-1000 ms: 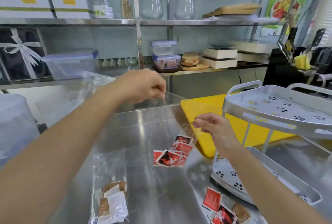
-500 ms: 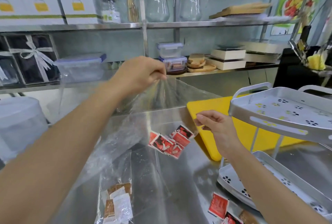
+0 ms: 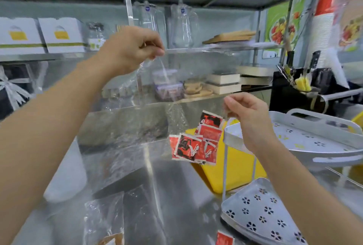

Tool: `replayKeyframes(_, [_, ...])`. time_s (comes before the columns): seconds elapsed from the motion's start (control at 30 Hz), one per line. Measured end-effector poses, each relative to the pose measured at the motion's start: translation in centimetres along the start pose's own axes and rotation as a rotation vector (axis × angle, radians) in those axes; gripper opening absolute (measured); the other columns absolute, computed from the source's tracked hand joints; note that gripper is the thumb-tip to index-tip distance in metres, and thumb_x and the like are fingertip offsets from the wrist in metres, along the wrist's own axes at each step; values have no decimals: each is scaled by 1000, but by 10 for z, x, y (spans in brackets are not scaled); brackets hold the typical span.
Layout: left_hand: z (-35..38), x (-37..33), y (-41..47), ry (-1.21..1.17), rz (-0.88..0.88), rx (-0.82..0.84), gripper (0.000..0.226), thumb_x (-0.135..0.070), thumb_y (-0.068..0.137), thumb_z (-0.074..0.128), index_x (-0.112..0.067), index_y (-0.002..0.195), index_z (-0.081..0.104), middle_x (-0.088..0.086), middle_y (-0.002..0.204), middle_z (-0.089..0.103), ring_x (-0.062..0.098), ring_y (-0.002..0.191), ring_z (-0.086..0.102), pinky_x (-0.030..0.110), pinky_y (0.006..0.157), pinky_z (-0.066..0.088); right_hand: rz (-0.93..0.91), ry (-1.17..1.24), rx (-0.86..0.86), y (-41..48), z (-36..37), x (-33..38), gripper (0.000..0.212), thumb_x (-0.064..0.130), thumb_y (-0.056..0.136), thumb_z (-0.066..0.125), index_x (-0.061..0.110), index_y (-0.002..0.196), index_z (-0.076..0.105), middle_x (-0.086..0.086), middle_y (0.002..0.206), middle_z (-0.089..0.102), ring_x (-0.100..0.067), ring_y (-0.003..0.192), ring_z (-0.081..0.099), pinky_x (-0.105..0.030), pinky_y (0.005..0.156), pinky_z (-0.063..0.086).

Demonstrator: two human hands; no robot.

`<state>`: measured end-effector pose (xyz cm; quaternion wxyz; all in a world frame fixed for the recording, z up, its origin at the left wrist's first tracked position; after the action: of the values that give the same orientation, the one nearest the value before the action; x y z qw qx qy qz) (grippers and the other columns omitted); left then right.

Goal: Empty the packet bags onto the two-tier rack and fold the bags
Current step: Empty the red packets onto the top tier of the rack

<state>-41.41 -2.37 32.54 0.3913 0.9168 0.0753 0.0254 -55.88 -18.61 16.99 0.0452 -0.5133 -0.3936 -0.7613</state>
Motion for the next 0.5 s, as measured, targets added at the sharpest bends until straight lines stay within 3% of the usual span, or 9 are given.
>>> replayKeyframes(0.1, [-7, -20, 18, -50, 56, -59, 13, -15, 87, 59, -6, 91, 67, 9, 80, 66, 24, 77, 59, 36, 79, 47, -34, -27, -32, 21, -24, 30, 20, 2, 84, 59, 13, 67, 62, 9, 49, 63, -5, 50, 53, -16, 51, 44])
replayKeyframes(0.3, [-9, -59, 58, -39, 167, -237, 15, -25, 88, 56, -15, 91, 66, 0, 79, 64, 19, 70, 53, 37, 71, 46, -90, -133, -154, 50, -77, 82, 24, 5, 84, 59, 16, 63, 60, 7, 52, 61, -7, 52, 53, -19, 54, 43])
replayKeyframes(0.4, [2, -83, 73, -81, 206, -310, 19, -29, 87, 52, -16, 93, 65, 6, 85, 69, 26, 77, 59, 42, 73, 49, -123, -231, -249, 56, -112, 105, 25, 7, 84, 60, 19, 62, 60, 10, 48, 61, -9, 55, 54, -23, 59, 45])
replayKeyframes(0.5, [26, -106, 88, -114, 235, -329, 21, -28, 88, 51, -14, 95, 65, 9, 90, 71, 30, 85, 62, 41, 73, 49, -132, -279, -326, 56, -145, 121, 25, 6, 84, 59, 18, 63, 59, 10, 45, 59, -2, 47, 53, -15, 50, 44])
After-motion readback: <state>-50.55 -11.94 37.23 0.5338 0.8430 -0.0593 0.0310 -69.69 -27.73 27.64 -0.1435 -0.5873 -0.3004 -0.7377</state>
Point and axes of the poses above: each hand's wrist, its own y-axis towards the middle knuckle, its own z-axis out of the palm, x = y × z, the point moved 9 cm from there along y, towards the middle knuckle
